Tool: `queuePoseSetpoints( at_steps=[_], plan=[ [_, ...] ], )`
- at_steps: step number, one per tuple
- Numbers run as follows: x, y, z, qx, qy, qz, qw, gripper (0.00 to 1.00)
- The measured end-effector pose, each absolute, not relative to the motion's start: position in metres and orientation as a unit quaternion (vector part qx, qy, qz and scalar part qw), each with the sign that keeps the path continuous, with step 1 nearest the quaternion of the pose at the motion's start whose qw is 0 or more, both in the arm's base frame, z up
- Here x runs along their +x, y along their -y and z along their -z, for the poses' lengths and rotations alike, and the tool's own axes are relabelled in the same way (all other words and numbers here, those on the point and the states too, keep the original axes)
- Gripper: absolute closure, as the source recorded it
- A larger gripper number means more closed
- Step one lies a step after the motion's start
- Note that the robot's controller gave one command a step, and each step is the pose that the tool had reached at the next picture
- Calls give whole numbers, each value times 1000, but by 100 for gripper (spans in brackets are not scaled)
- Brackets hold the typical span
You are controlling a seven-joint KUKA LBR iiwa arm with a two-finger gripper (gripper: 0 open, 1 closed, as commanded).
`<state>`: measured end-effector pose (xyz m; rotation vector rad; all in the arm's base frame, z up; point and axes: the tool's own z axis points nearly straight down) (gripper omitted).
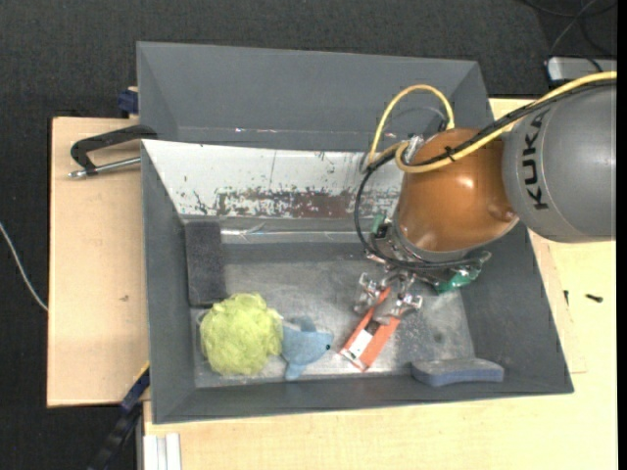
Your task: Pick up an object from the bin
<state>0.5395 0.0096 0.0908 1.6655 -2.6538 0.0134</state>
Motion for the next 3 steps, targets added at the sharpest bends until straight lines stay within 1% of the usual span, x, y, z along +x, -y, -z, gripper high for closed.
queuePoseSetpoints(
  at_steps=[3],
  plan=[
    [540, -10, -91, 531, 847, -4, 4, 100]
  ],
)
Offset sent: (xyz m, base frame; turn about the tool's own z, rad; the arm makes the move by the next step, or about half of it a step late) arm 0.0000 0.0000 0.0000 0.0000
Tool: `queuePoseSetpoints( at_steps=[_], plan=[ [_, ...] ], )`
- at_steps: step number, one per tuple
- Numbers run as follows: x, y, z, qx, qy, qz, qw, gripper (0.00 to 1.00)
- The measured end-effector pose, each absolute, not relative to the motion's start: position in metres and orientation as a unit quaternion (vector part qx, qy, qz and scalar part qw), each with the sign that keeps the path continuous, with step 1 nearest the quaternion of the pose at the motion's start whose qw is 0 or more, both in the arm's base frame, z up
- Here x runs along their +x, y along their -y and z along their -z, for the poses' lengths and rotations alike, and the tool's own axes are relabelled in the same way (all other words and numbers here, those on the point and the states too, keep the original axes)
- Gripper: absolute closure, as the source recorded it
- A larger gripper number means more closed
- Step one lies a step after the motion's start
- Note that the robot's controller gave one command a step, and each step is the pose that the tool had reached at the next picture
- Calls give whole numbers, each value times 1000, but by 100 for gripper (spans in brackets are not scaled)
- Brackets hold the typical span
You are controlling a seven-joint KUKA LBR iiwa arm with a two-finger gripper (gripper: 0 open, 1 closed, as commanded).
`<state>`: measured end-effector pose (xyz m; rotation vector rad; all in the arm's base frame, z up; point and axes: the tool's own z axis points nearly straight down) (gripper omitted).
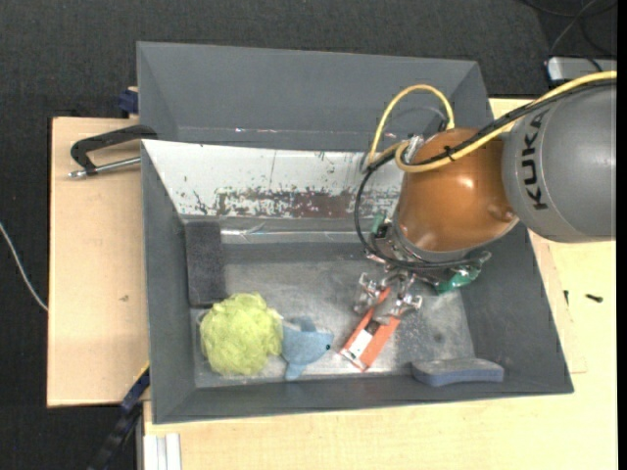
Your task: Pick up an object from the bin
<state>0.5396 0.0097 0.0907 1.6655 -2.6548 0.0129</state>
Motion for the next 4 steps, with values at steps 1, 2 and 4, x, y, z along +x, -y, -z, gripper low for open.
queuePoseSetpoints(
  at_steps=[1, 2, 4],
  plan=[
    [540, -10, -91, 531, 847, -4, 4, 100],
    [540, -10, -91, 532, 847, -4, 3, 100],
    [541, -11, -91, 532, 847, -5, -3, 100]
  ],
)
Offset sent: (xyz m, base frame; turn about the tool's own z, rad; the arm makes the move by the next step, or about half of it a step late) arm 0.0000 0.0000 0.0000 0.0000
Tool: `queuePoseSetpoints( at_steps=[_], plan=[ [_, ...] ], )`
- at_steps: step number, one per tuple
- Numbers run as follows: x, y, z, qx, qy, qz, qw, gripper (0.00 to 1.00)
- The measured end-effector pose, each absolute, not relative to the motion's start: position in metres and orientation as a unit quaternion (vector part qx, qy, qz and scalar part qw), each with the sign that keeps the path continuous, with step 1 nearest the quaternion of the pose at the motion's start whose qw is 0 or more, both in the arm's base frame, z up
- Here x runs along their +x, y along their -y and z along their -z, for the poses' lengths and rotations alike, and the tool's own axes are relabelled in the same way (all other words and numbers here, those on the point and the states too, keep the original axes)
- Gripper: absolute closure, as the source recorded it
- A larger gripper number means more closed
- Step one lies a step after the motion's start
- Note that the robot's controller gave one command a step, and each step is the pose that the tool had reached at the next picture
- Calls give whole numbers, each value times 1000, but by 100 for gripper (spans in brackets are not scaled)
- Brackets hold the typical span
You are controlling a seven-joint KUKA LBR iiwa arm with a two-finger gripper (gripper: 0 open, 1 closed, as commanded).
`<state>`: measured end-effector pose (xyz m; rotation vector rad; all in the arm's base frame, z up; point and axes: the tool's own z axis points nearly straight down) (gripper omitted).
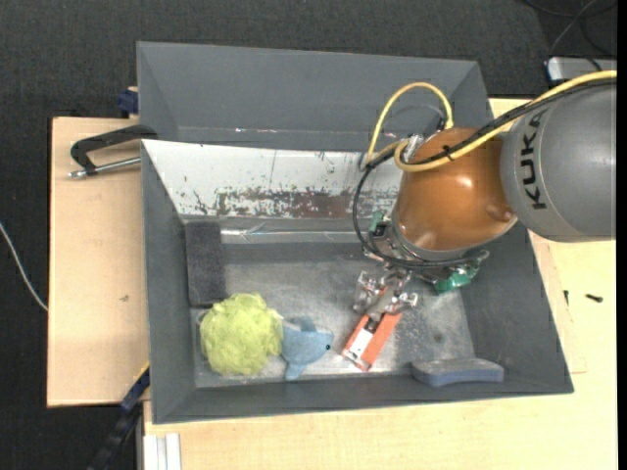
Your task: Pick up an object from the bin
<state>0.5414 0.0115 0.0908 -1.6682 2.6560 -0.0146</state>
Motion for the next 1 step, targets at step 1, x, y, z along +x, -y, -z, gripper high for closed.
queuePoseSetpoints(
  at_steps=[1],
  plan=[
    [541, -11, -91, -532, -847, 5, 2, 100]
  ],
)
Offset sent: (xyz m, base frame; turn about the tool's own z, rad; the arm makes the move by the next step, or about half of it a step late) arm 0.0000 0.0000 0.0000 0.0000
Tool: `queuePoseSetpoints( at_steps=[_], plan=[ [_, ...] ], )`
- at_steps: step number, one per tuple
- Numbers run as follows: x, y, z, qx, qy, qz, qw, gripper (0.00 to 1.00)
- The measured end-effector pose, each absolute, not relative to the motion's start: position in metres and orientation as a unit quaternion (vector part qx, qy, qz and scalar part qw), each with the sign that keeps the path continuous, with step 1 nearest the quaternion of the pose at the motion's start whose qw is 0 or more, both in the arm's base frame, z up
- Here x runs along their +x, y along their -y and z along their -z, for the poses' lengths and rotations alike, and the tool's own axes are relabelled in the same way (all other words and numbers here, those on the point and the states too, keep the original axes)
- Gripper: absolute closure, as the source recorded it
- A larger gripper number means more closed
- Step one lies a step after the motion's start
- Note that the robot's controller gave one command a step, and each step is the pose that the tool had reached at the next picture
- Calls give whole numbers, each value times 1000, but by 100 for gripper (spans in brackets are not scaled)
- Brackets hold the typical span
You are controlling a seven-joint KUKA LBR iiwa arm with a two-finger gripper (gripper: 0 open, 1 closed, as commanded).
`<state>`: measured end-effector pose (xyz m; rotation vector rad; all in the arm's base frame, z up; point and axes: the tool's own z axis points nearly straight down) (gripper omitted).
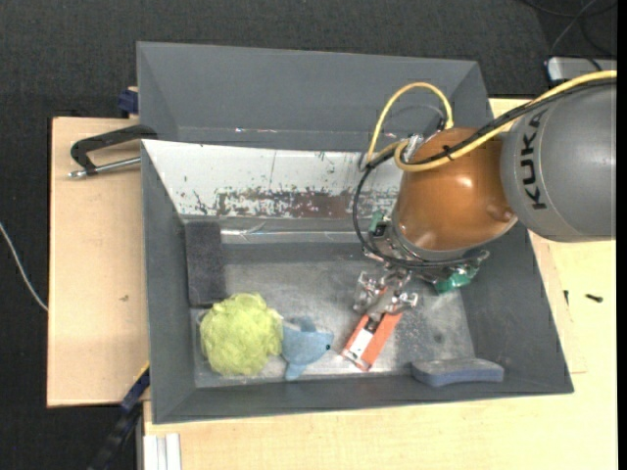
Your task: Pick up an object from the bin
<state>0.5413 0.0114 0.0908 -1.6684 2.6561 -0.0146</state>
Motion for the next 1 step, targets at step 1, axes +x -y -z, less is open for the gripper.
queuePoseSetpoints(
  at_steps=[1],
  plan=[
    [541, -11, -91, -532, -847, 5, 2, 100]
  ],
)
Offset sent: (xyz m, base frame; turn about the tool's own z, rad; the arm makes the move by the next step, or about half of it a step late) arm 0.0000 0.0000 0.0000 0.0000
